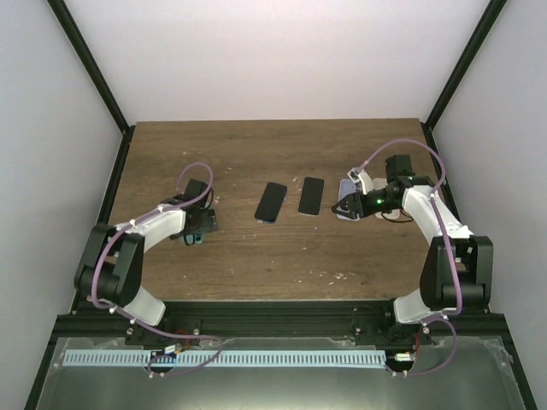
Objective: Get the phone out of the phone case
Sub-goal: Place the phone case at the center of the board, then pick up the phone at the center of the board.
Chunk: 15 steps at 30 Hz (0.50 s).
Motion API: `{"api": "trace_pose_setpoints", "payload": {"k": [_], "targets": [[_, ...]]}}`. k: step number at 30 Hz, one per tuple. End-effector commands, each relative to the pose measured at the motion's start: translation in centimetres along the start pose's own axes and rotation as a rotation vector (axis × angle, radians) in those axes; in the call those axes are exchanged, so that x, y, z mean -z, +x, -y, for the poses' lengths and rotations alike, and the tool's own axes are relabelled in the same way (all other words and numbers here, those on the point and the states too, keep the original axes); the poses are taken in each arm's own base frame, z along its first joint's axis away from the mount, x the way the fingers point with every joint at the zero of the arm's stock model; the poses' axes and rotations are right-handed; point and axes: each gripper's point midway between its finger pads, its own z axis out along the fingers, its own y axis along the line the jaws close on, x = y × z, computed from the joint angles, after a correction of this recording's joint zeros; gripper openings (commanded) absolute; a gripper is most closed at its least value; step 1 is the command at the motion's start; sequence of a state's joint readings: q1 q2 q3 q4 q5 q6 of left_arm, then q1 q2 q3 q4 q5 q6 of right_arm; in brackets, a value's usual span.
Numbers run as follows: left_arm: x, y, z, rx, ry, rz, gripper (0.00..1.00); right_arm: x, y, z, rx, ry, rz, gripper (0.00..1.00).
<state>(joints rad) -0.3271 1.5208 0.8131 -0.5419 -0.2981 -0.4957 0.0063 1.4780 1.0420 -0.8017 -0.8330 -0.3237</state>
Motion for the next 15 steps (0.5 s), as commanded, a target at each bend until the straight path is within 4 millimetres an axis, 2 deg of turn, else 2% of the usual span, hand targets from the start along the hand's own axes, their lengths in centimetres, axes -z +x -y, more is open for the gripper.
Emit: {"api": "trace_pose_setpoints", "payload": {"k": [1, 3, 7, 10, 12, 15], "targets": [[-1.7, -2.7, 2.1, -0.006, 0.100, 0.020, 1.00, 0.9, -1.6, -1.9, 0.098, -0.058, 0.077, 0.57], [-2.3, -3.2, 2.1, -0.010, 0.095, 0.014, 1.00, 0.9, -1.3, -1.7, 0.111, -0.046, 0.074, 0.60], [-3.8, -3.6, 2.3, -0.043, 0.078, -0.020, 0.99, 0.8, -0.7, -2.9, 0.126, -0.120, 0.080, 0.60], [-4.0, -3.3, 2.4, -0.065, 0.072, -0.046, 0.96, 0.7, -0.8, -3.0, 0.106, -0.132, 0.084, 0.60], [-3.8, -2.7, 2.6, -0.068, 0.091, -0.075, 0.88, 0.6, -1.0, -2.5, 0.094, -0.112, 0.080, 0.60], [-3.8, -1.0, 2.8, -0.058, 0.122, -0.135, 0.87, 0.3, -1.5, -1.2, 0.085, -0.061, 0.064, 0.60]]}}
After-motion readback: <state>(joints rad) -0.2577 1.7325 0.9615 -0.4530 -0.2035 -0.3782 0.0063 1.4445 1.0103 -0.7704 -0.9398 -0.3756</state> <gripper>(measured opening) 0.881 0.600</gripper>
